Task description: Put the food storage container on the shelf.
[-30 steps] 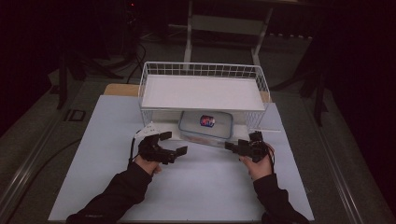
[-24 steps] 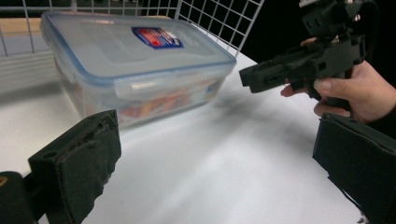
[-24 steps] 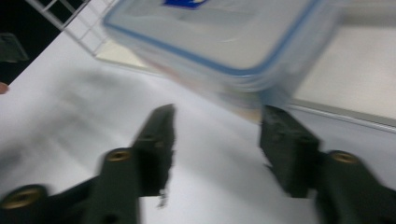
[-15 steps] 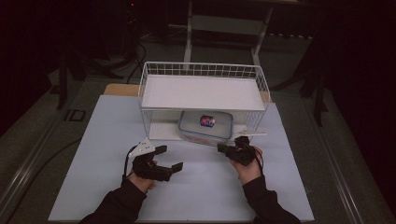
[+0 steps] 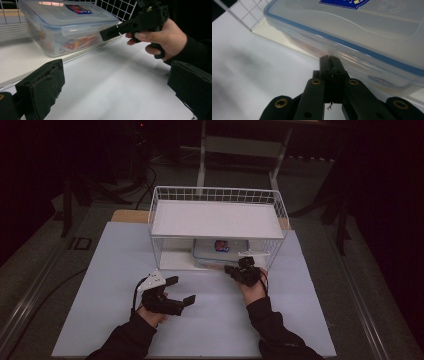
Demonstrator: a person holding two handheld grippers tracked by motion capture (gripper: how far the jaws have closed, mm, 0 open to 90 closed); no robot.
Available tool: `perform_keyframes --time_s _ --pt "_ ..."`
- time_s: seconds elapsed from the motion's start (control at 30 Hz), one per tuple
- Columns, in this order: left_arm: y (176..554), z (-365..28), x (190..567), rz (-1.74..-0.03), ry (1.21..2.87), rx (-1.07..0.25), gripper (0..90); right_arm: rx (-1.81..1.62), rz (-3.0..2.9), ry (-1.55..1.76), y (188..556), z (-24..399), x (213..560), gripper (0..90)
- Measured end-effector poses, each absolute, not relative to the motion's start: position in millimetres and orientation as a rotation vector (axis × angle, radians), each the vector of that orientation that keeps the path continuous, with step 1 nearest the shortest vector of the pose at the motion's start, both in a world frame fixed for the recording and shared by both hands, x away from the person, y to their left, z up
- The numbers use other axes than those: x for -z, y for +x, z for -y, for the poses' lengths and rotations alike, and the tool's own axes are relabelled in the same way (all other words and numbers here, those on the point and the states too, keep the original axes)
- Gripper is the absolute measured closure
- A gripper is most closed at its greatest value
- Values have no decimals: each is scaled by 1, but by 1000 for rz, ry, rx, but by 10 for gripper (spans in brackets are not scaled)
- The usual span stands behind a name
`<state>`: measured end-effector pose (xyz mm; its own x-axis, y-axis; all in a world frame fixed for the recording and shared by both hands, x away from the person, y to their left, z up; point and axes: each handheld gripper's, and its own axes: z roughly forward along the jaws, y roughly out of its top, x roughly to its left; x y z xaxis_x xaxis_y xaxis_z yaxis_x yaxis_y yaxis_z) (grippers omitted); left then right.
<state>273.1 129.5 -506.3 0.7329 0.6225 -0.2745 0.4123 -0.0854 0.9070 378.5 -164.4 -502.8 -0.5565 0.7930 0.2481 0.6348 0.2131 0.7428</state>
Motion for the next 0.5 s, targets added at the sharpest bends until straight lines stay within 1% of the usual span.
perform_keyframes --time_s 0.5 --pt "274 -133 508 -827 1709 -217 14 -1302 -2233 1407 405 151 507 899"
